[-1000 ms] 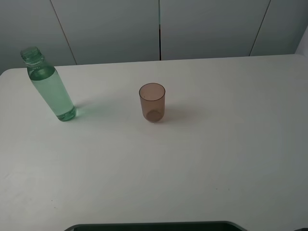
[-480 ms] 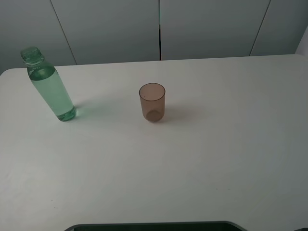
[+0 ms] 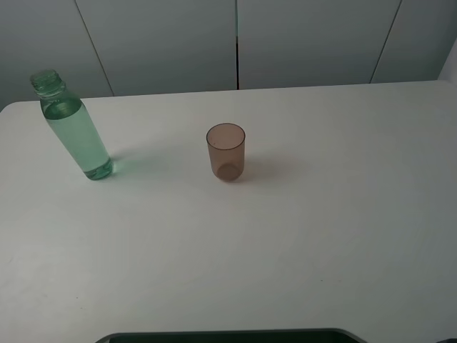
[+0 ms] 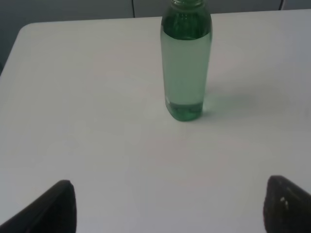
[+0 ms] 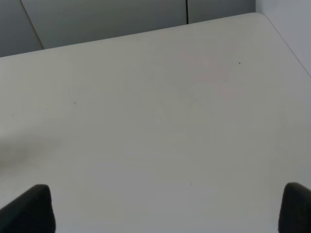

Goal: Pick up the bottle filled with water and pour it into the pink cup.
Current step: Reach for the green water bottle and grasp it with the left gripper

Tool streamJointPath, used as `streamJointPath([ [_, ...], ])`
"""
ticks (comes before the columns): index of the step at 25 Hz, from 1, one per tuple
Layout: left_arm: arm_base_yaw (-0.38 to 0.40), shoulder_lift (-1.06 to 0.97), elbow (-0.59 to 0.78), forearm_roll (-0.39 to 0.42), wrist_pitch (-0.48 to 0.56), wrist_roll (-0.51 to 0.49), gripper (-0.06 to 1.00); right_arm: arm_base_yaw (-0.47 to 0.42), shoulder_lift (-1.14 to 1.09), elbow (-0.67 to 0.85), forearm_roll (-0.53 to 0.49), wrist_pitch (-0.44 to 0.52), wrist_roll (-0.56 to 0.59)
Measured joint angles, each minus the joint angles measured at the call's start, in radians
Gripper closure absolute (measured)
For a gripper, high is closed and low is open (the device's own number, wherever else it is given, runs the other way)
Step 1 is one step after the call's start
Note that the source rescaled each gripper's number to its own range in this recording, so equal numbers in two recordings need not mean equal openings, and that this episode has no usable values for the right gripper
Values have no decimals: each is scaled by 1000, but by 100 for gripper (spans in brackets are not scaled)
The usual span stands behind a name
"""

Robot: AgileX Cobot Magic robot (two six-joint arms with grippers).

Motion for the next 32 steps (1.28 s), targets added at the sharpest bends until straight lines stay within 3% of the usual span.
streamJointPath([
  [4,-9,1,-32,71,-72,0,-5,0,0,0,0,0,0],
  [8,-9,25,-46,112,-211,0,-5,0,0,0,0,0,0],
  [16,-9,200,-46,183,-631,-78,-5,0,0,0,0,0,0],
  [19,-9,291,-30,238,-768,-166,-5,0,0,0,0,0,0],
  [21,-9,346,19,266,-926,-221,-5,0,0,0,0,0,0],
  [25,-9,434,183,238,-1251,-247,-5,0,0,0,0,0,0],
  [32,-9,554,436,101,-1593,-144,-5,0,0,0,0,0,0],
])
